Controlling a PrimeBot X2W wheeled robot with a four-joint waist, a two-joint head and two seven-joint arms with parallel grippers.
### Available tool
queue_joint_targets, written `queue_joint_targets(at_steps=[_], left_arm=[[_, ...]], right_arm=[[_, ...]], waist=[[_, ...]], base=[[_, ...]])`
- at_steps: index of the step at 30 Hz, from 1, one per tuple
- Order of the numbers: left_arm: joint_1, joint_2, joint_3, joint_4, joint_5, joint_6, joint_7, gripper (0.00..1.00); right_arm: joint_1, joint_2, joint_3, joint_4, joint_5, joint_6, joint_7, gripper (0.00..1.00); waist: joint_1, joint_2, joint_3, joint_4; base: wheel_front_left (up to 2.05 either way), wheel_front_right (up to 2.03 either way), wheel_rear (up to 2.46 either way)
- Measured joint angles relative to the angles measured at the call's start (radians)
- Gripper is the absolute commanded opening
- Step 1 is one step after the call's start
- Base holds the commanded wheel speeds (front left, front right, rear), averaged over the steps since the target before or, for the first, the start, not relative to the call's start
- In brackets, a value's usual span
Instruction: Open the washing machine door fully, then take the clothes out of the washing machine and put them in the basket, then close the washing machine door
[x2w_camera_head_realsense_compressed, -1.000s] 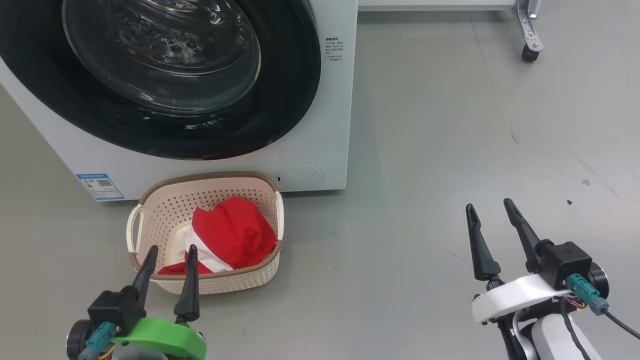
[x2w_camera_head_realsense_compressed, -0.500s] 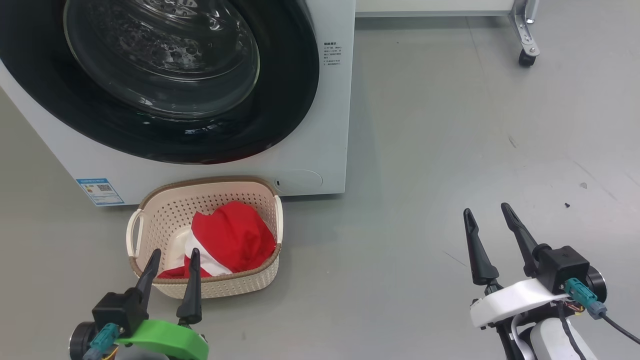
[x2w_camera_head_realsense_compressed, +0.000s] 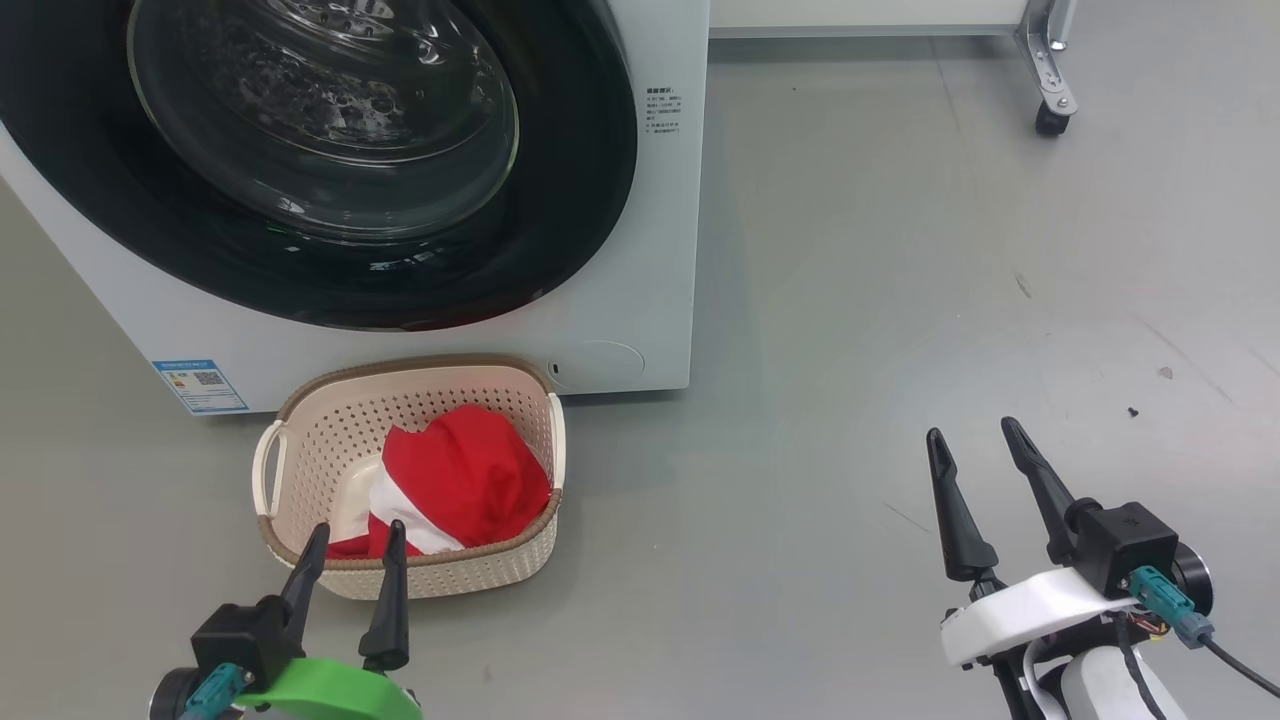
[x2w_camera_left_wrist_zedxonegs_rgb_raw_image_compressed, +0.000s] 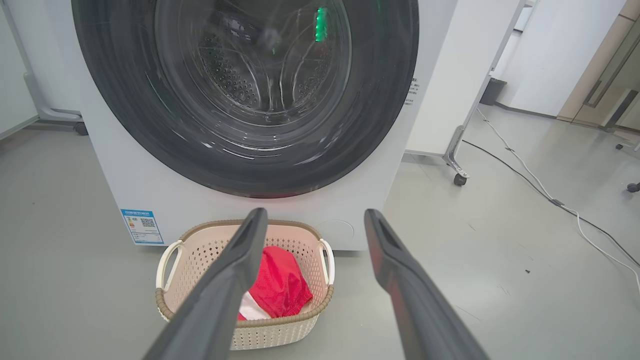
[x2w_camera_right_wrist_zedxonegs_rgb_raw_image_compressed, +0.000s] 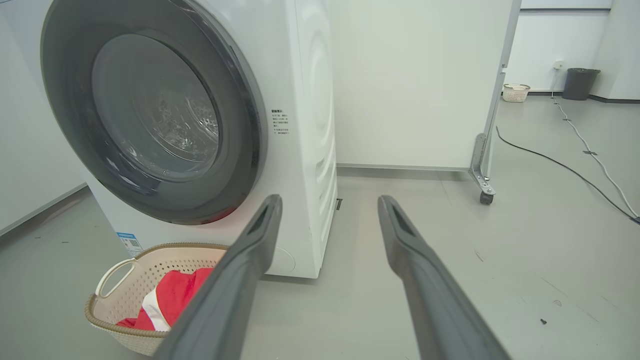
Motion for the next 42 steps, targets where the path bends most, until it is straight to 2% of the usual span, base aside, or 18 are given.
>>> queue_joint_targets(at_steps=[26, 27, 37, 42], left_arm=[[0.0, 0.0, 0.009, 0.014, -0.031, -0.001, 0.0, 1.0], [0.0, -0.001, 0.008, 0.016, -0.031, -0.001, 0.0, 0.0], [0.028, -0.018, -0.001, 0.085, -0.04, -0.001, 0.009, 0.0], [0.027, -0.018, 0.012, 0.085, -0.099, -0.001, 0.028, 0.0]], right_arm=[[0.0, 0.013, -0.019, -0.006, -0.012, 0.006, 0.0, 1.0], [0.001, 0.013, -0.019, -0.004, -0.012, 0.006, 0.0, 0.0], [0.056, 0.031, -0.012, 0.066, -0.004, 0.006, 0.001, 0.0], [0.056, 0.031, -0.016, 0.063, 0.053, 0.006, 0.011, 0.0]], waist=[[0.0, 0.0, 0.004, 0.003], [0.0, 0.0, 0.003, 0.003], [0.0001, 0.0, 0.002, 0.004], [0.0001, 0.0, 0.0, 0.005]], base=[[0.0, 0.0, 0.0], [0.0, 0.0, 0.0], [0.0, 0.0, 0.0], [0.0, 0.0, 0.0]])
